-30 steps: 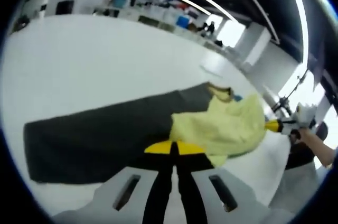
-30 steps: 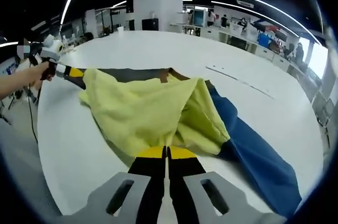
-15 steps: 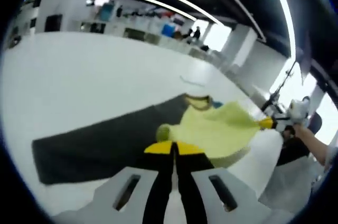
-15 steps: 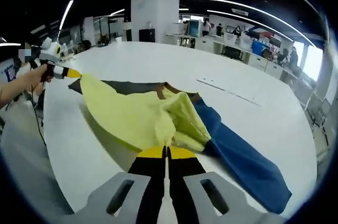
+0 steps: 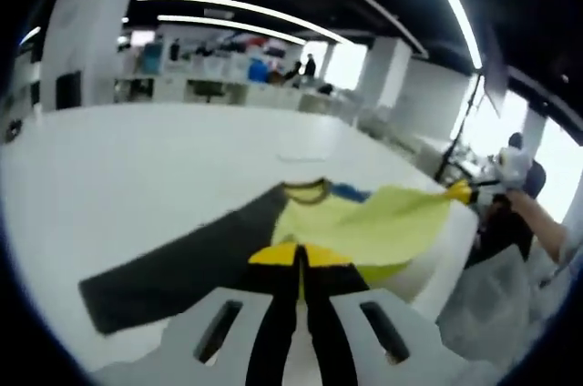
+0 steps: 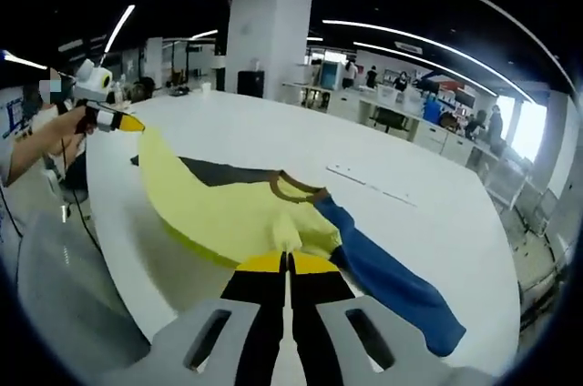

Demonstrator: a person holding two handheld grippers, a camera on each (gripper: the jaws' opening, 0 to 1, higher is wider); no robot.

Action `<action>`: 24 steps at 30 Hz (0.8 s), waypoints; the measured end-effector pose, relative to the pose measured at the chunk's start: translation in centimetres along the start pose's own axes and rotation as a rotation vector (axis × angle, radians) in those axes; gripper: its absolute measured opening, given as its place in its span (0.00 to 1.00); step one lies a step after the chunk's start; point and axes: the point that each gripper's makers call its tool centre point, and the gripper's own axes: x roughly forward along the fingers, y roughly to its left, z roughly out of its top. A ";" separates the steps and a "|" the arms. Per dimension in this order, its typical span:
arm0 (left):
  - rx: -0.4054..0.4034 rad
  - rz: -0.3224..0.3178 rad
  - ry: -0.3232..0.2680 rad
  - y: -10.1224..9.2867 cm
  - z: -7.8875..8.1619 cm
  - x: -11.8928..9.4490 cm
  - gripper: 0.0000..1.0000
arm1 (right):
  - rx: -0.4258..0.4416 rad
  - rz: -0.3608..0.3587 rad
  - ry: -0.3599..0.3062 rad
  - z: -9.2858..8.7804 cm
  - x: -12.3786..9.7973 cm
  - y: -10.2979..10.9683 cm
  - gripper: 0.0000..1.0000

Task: Fold the garment on the visible template until the final outline fits inside the template.

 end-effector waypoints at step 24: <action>-0.014 -0.110 0.151 -6.8 -8.8 -5.1 0.00 | -0.021 0.011 0.190 -8.3 -8.0 5.9 0.01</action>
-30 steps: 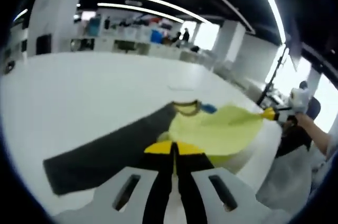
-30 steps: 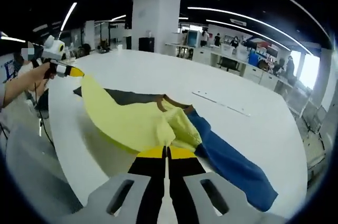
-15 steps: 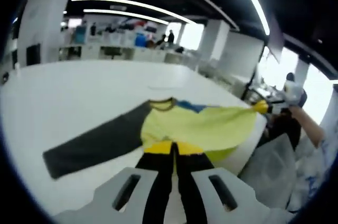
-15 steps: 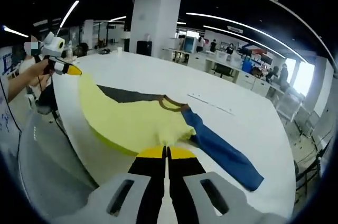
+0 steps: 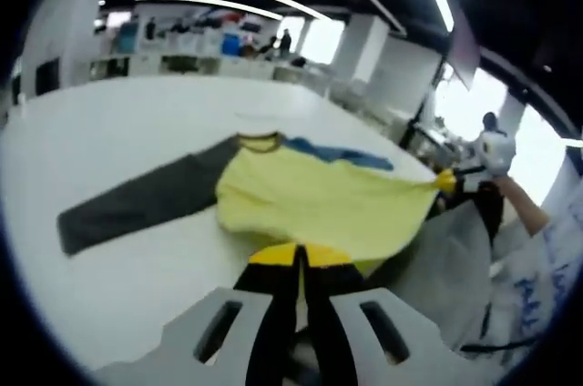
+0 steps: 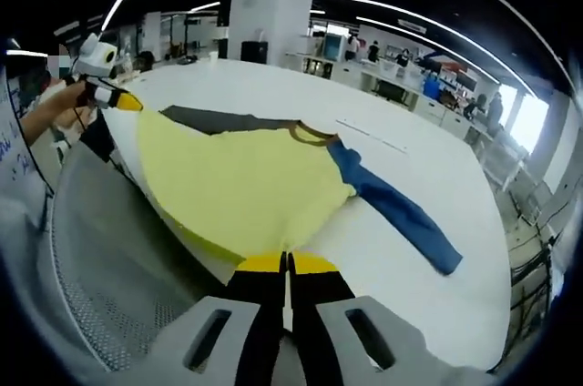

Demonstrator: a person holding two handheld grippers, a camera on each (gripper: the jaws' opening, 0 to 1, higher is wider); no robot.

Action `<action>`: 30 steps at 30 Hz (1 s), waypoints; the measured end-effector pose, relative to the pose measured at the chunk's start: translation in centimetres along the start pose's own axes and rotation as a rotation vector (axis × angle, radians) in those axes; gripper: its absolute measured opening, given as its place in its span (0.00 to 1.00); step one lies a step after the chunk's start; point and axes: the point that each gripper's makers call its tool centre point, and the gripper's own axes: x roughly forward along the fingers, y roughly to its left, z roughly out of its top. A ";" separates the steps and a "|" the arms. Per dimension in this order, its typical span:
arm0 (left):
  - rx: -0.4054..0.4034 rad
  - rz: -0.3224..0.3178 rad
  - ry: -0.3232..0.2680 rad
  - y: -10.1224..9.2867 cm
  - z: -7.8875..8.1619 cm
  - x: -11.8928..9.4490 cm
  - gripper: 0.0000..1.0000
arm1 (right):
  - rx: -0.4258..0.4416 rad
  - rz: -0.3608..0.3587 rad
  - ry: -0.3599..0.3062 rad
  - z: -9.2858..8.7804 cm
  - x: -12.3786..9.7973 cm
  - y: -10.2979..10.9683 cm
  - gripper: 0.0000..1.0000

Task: Fold the garment on the visible template until the final outline fits inside the template.

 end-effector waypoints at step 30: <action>0.008 0.050 0.378 0.3 -10.5 1.9 0.00 | -0.075 0.111 0.286 -6.5 2.9 1.5 0.01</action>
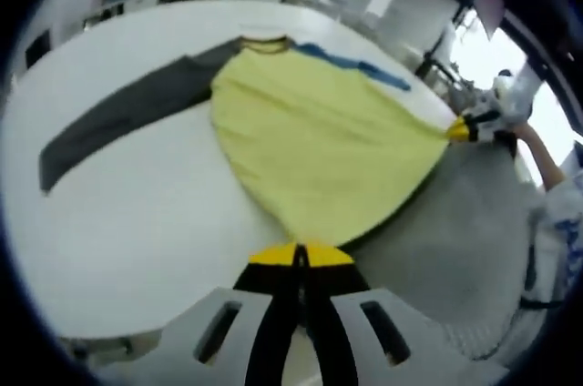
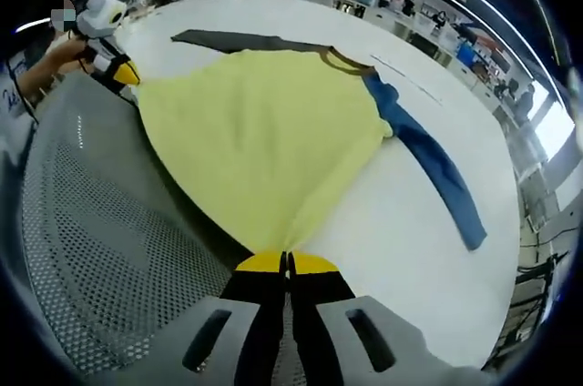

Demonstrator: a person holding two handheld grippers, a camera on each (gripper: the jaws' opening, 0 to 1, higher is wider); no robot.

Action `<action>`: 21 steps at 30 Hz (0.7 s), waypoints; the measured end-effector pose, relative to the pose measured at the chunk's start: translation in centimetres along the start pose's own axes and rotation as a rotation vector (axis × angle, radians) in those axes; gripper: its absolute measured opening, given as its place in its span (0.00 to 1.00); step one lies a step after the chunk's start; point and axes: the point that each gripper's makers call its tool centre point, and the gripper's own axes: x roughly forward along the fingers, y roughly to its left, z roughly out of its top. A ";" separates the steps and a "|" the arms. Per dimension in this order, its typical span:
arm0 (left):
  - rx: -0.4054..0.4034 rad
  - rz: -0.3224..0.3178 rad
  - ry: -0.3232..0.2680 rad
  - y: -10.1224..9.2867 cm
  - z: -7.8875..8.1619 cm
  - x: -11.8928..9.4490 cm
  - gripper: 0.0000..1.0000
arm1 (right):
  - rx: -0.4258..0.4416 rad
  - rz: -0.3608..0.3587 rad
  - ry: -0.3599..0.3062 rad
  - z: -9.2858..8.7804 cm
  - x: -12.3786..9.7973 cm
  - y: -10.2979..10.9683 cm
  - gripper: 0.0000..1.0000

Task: Fold the garment on the visible template until the final outline fits inside the template.

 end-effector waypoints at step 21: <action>0.078 -0.049 0.100 0.2 -1.3 0.5 0.02 | -0.013 0.046 0.065 -1.4 0.7 0.3 0.07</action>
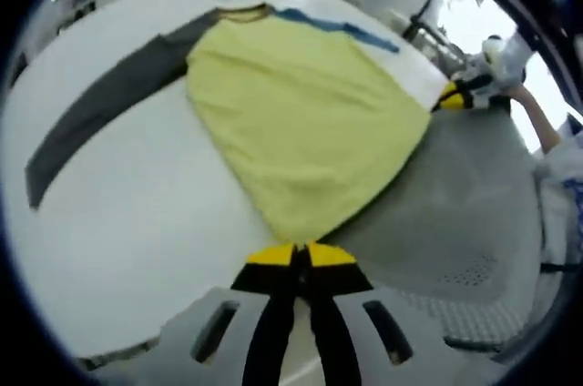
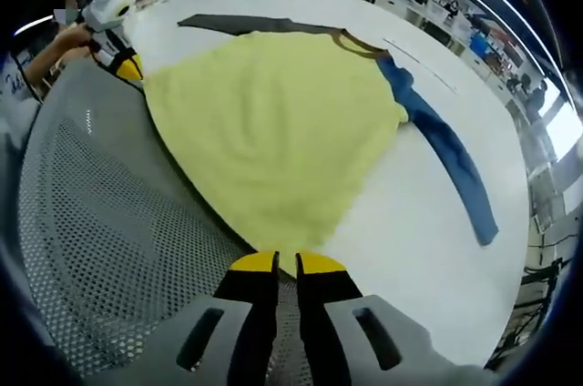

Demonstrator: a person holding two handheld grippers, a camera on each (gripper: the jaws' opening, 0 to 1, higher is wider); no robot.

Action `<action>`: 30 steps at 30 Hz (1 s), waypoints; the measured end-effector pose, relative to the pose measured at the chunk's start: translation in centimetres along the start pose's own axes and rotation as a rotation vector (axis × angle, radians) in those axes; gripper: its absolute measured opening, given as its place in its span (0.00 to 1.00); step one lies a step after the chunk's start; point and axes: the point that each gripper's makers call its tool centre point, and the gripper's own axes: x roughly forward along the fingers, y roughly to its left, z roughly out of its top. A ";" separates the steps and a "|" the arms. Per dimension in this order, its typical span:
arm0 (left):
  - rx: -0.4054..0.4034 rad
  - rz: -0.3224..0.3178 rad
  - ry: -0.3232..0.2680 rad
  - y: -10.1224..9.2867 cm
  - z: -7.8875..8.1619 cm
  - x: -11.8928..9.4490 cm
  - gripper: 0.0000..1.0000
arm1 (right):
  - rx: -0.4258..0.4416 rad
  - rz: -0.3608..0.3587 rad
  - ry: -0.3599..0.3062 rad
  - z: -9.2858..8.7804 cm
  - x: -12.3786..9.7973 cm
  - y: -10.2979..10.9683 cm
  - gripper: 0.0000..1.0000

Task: Fold the garment on the visible template until the final outline fits inside the template.

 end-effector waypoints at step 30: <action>0.208 0.126 -0.299 -1.2 9.4 -7.7 0.46 | -0.057 -0.123 -0.330 9.5 -8.3 -1.4 0.48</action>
